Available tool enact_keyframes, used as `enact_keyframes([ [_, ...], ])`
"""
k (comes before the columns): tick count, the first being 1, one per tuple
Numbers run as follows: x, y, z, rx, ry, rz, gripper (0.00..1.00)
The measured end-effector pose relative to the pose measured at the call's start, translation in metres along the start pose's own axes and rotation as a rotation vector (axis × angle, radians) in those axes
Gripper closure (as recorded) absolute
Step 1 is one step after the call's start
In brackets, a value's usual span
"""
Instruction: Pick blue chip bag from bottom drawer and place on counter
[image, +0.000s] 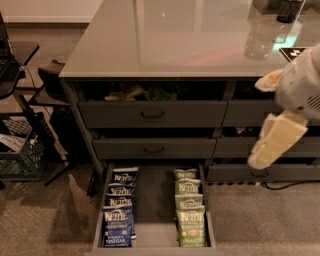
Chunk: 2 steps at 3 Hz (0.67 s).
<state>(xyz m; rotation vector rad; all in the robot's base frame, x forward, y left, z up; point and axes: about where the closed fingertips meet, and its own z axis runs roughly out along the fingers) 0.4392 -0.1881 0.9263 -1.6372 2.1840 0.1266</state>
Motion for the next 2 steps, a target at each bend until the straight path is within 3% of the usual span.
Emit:
enact_keyframes([
  [1, -0.012, 0.033, 0.074, -0.105, -0.175, 0.090, 0.00],
  [2, -0.046, 0.074, 0.146, -0.224, -0.353, 0.174, 0.00],
])
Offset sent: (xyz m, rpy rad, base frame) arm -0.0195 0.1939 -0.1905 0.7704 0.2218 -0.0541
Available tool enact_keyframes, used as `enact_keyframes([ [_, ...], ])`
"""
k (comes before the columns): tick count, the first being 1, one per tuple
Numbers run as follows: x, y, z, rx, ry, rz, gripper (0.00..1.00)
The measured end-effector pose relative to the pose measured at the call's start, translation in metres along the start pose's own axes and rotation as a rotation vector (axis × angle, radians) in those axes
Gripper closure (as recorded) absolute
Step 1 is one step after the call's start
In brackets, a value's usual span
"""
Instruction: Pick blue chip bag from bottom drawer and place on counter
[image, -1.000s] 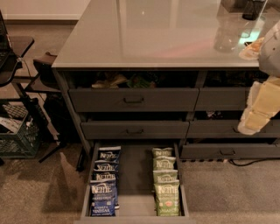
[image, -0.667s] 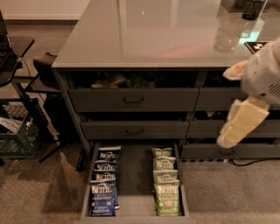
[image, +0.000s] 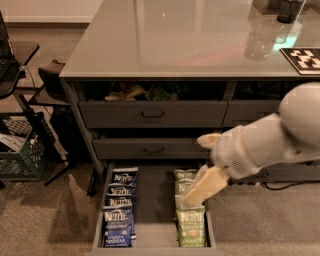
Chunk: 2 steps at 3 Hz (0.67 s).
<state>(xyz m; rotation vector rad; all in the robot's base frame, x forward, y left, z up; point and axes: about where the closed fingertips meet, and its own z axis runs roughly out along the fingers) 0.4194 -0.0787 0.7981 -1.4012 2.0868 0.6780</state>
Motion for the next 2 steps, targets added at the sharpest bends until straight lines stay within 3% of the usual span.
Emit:
enact_keyframes([
  [1, -0.016, 0.040, 0.085, -0.093, -0.056, 0.071, 0.00],
  [2, -0.022, 0.082, 0.174, -0.181, -0.010, 0.178, 0.00],
])
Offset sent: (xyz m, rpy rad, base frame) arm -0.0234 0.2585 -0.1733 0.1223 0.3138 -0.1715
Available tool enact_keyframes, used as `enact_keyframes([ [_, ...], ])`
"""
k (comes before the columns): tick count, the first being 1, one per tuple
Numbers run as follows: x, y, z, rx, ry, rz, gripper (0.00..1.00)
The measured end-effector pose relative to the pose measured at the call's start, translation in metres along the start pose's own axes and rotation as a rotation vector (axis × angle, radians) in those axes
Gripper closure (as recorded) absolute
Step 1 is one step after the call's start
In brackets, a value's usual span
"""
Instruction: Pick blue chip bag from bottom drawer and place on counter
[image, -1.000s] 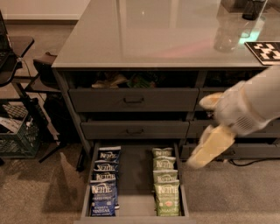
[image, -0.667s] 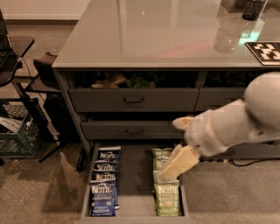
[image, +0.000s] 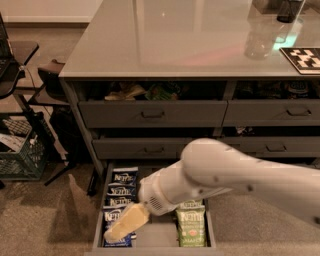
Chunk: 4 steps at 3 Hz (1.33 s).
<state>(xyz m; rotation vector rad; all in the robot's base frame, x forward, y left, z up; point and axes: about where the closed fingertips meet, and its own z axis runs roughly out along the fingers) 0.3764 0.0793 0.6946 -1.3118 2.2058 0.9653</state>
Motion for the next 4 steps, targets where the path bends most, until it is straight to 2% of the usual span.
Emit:
enact_keyframes([
  [1, 0.008, -0.001, 0.081, -0.038, 0.043, 0.102, 0.00],
  [2, 0.017, -0.020, 0.165, -0.059, 0.060, 0.183, 0.00],
  [3, 0.017, -0.020, 0.165, -0.059, 0.060, 0.183, 0.00],
  [4, 0.021, -0.026, 0.157, -0.038, -0.001, 0.157, 0.00],
])
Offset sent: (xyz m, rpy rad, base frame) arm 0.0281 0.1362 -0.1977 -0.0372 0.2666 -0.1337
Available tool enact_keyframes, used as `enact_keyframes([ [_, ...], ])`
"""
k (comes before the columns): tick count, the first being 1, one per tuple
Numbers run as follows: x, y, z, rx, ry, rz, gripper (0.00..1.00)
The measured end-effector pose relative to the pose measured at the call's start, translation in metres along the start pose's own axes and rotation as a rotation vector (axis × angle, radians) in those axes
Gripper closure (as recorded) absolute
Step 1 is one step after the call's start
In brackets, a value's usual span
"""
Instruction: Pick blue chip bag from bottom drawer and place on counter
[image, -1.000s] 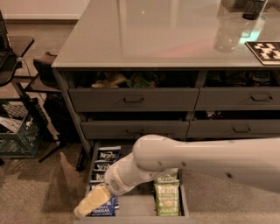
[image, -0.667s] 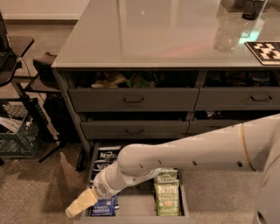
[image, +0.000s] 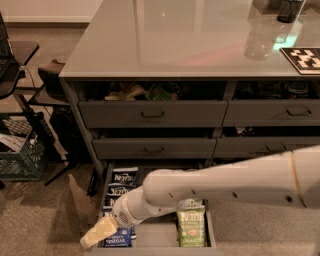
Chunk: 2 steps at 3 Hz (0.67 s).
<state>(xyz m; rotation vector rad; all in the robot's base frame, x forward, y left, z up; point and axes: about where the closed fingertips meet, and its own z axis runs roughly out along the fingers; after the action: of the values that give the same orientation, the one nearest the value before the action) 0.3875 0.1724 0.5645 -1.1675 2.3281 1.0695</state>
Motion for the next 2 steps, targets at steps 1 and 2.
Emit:
enact_keyframes([
  [1, 0.005, -0.027, -0.013, 0.023, -0.117, -0.089, 0.00],
  [2, 0.023, -0.077, -0.034, 0.105, -0.188, -0.132, 0.00],
])
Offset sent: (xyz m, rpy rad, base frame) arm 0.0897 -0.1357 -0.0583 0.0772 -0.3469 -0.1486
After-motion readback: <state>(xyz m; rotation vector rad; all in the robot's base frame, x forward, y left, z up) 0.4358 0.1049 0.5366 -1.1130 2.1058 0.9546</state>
